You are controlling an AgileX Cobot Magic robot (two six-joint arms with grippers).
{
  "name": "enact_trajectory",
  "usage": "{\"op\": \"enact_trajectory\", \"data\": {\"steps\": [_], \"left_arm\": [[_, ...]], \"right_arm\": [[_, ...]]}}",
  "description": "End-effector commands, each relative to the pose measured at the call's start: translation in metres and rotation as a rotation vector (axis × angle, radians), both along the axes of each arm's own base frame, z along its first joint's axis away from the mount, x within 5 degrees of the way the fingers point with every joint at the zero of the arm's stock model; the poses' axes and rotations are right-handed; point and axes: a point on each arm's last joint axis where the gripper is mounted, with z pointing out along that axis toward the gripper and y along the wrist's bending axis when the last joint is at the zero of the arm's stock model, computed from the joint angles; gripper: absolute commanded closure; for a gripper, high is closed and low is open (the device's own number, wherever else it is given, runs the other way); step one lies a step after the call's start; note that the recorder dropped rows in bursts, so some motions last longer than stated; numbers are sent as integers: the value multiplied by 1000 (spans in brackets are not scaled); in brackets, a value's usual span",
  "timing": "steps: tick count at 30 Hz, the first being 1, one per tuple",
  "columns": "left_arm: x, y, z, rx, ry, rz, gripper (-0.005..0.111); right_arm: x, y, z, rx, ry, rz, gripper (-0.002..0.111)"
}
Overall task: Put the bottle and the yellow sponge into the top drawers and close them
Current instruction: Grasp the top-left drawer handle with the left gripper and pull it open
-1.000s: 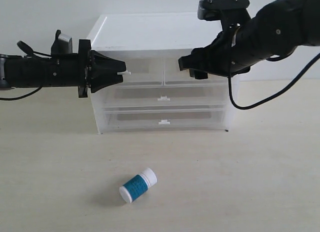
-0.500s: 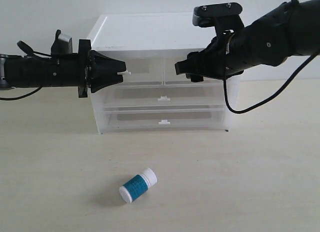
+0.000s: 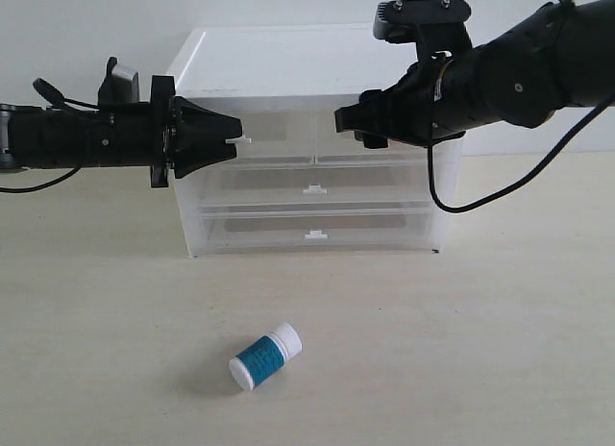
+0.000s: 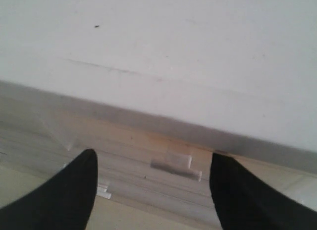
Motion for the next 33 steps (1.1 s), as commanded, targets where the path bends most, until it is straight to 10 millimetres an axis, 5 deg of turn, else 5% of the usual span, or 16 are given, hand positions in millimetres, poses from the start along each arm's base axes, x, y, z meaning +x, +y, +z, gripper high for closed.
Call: {"op": "enact_trajectory", "data": {"steps": [1,5,18,33], "left_arm": [[3,-5,6,-17,-17,22,69],[3,-5,6,-6,-47,17,103],[-8,-7,6,-19,-56,-64,103],[-61,-4,20,34,-84,-100,103]], "right_arm": [[3,0,5,6,-49,15,49],[3,0,5,6,-49,15,49],[3,0,6,-1,-60,22,49],[11,5,-6,8,-54,28,49]]}}
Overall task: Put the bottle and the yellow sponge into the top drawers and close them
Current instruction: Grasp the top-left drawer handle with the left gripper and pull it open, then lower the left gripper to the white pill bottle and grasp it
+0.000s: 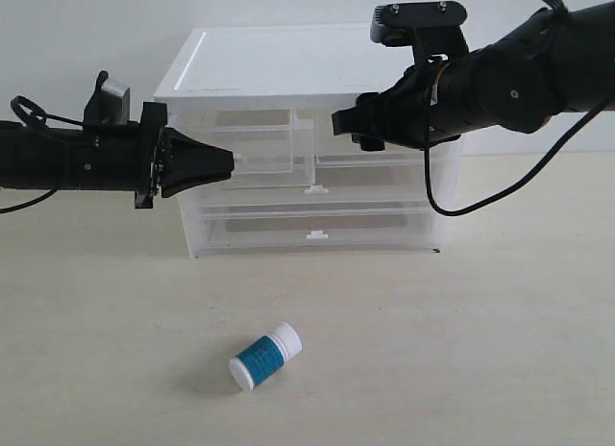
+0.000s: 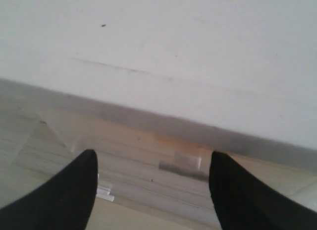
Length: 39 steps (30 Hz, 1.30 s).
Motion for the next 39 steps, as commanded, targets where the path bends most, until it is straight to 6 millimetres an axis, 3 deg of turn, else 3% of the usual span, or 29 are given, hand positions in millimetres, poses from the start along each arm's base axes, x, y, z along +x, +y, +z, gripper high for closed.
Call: {"op": "enact_trajectory", "data": {"steps": [1,12,20,27,39], "left_arm": [[-25,-6,20,-43,-57,-72,103],[-66,-3,20,-25,-79,-83,103],[-70,-3,18,-20,-60,-88,103],[-85,-2,16,-19,-55,-87,103],[-84,-1,16,5,-114,-76,102]], "right_arm": [[10,4,-3,5,-41,20,49],[13,6,0,21,-45,13,49],[13,5,0,15,-38,11,49],[13,6,0,17,-41,12,49],[12,5,-1,5,-28,8,49]]}}
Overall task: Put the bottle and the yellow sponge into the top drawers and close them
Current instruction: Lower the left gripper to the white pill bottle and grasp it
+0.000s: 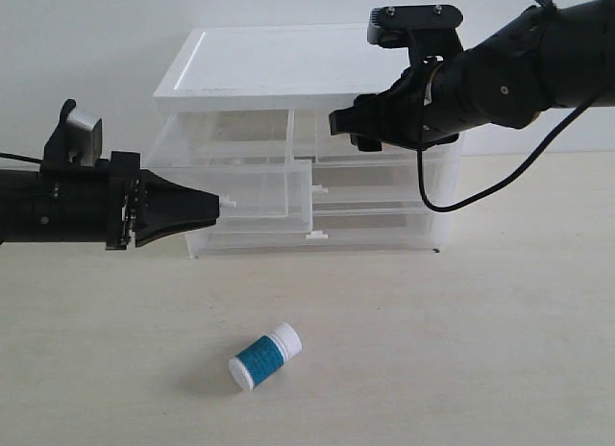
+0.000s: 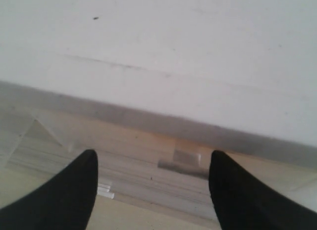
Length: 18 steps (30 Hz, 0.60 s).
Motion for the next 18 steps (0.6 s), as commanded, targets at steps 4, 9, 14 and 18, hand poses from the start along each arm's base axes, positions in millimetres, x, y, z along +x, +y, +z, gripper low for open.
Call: {"op": "enact_trajectory", "data": {"steps": [4,9,14,18], "left_arm": [[-8,-6,12,-38,-63,-76,77],[-11,-6,8,-6,-42,-101,56],[-18,-4,-4,33,0,-81,57],[-29,6,-38,247,34,-6,58]], "right_arm": [[8,2,1,6,-64,31,49],[8,2,1,3,-59,29,49],[8,2,1,3,-59,29,49],[8,2,1,3,-59,29,49]]}}
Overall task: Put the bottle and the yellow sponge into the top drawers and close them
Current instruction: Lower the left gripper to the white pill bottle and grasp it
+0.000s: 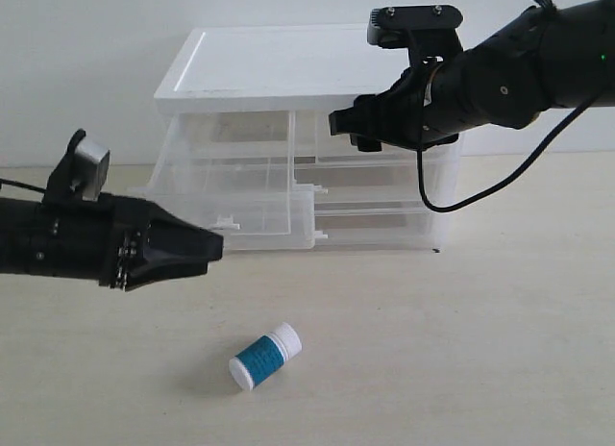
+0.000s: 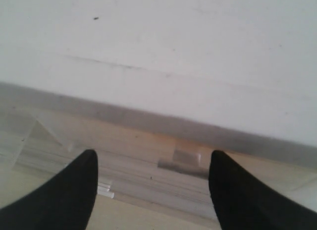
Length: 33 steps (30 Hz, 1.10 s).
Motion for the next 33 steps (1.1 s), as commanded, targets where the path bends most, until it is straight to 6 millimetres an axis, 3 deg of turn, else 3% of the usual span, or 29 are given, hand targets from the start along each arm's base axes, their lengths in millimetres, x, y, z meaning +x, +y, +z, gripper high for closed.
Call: {"op": "enact_trajectory", "data": {"steps": [1,4,7,11,18,33], "left_arm": [[-12,6,-24,154,2,31,58],[-23,-8,-31,174,-26,-9,58],[-29,-33,-42,338,-75,-30,58],[-32,-55,-45,431,-192,-27,58],[-33,-64,-51,619,-290,-41,58],[-41,-63,-56,594,-223,-28,58]], "right_arm": [[8,2,1,4,-60,29,49],[8,2,1,4,-60,29,49],[8,2,1,0,-57,28,49],[8,1,1,-12,-55,32,49],[8,1,1,-17,-58,37,49],[7,1,0,-27,-53,38,49]]}}
